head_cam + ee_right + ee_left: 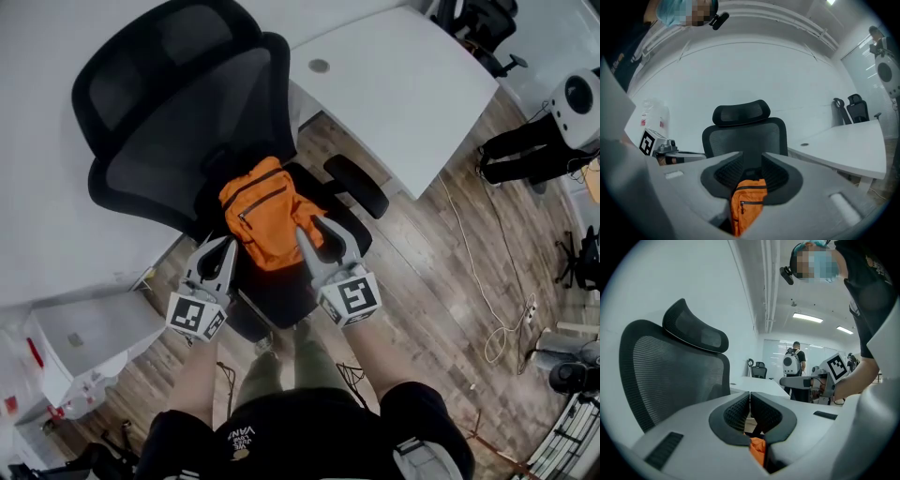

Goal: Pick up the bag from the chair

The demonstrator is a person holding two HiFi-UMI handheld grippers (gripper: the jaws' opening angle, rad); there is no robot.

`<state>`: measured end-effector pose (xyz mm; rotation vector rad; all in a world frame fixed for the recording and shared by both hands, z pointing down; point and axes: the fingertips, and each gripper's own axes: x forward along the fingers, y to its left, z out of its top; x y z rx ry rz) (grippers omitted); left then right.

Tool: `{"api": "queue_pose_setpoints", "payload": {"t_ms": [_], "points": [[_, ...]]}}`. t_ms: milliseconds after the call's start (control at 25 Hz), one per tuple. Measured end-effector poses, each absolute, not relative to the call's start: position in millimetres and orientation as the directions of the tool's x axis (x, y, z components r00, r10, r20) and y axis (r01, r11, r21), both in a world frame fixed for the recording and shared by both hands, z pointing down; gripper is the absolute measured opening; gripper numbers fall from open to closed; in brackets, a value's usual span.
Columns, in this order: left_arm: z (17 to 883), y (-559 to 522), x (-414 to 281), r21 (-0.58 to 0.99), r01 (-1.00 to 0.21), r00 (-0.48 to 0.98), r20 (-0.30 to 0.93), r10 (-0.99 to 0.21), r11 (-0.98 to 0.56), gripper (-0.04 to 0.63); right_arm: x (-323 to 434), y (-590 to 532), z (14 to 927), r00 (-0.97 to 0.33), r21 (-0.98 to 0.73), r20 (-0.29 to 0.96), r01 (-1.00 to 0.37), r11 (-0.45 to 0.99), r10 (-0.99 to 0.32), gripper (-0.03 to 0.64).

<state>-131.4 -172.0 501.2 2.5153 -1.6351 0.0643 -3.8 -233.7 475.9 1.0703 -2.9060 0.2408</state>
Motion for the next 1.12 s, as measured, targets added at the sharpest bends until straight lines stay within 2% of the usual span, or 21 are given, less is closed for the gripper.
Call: {"api": "queue_pose_setpoints", "payload": {"t_ms": [1120], "points": [[584.6,-218.5,-159.0,0.152,-0.955,0.281,0.201,-0.939,-0.253,0.000,-32.4,-307.4,570.1,-0.810,-0.157,0.200,-0.582,0.798,-0.552,0.115]]}}
